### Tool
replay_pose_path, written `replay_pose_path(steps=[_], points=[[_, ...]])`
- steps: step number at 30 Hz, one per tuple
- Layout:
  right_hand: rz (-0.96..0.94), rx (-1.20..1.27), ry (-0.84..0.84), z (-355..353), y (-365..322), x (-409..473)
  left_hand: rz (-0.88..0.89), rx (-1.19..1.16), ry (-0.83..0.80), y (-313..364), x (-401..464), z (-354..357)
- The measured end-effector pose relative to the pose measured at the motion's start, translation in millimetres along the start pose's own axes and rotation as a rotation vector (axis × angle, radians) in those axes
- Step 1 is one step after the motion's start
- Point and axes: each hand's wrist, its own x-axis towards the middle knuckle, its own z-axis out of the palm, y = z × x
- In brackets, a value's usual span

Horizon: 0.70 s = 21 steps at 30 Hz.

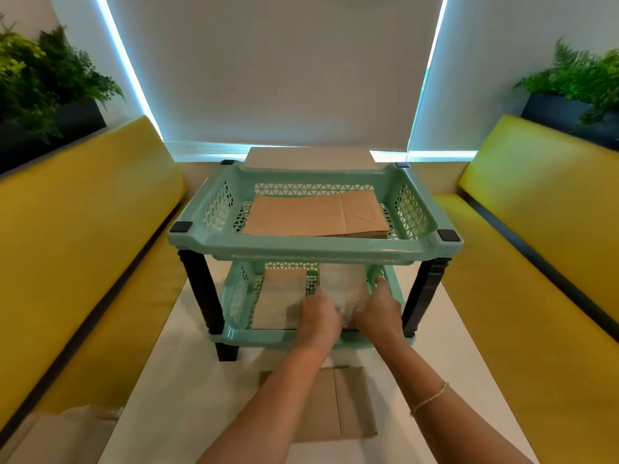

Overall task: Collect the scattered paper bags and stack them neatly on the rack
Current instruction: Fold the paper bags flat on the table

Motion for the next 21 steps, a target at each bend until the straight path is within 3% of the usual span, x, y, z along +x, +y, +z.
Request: replay_pose_path(steps=[8,21], points=[[0.092,-0.049,-0.042,11.3,8.5,8.7,-0.09,0.206,-0.074,-2.4,9.0,9.5],[0.124,-0.092,-0.041,19.3,14.5,15.4,-0.067,0.194,-0.088,0.6,6.0,7.8]])
